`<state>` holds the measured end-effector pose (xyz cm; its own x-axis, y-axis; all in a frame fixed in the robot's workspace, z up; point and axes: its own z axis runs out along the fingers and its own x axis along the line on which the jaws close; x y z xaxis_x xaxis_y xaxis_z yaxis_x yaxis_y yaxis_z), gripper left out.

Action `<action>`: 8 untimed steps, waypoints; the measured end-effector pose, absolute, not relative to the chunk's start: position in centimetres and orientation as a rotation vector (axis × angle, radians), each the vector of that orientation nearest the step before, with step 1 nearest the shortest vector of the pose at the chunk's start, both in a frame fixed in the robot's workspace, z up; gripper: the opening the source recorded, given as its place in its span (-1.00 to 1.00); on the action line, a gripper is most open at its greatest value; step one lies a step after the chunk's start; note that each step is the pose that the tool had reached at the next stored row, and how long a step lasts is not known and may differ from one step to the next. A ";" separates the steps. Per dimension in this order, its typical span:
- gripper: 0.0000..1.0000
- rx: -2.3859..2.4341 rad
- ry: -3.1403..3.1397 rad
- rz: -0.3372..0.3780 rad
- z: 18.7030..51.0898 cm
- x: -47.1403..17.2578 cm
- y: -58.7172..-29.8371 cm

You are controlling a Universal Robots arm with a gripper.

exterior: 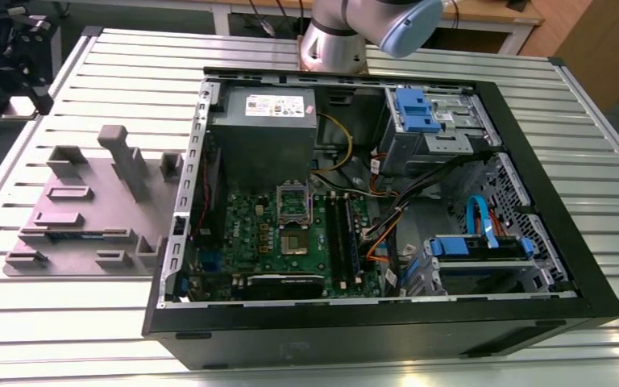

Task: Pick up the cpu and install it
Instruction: 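Pick up the cpu and move it towards the insertion slot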

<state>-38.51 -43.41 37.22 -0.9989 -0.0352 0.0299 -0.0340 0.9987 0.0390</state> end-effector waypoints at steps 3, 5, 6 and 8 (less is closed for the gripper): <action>-0.06 0.054 -3.110 -0.060 37.2 -38.1 -43.4; -0.06 0.054 -3.110 -0.060 37.2 -37.8 -43.4; -0.06 0.054 -3.110 -0.060 37.2 -37.7 -43.4; -0.06 0.054 -3.110 -0.060 37.2 -37.5 -43.5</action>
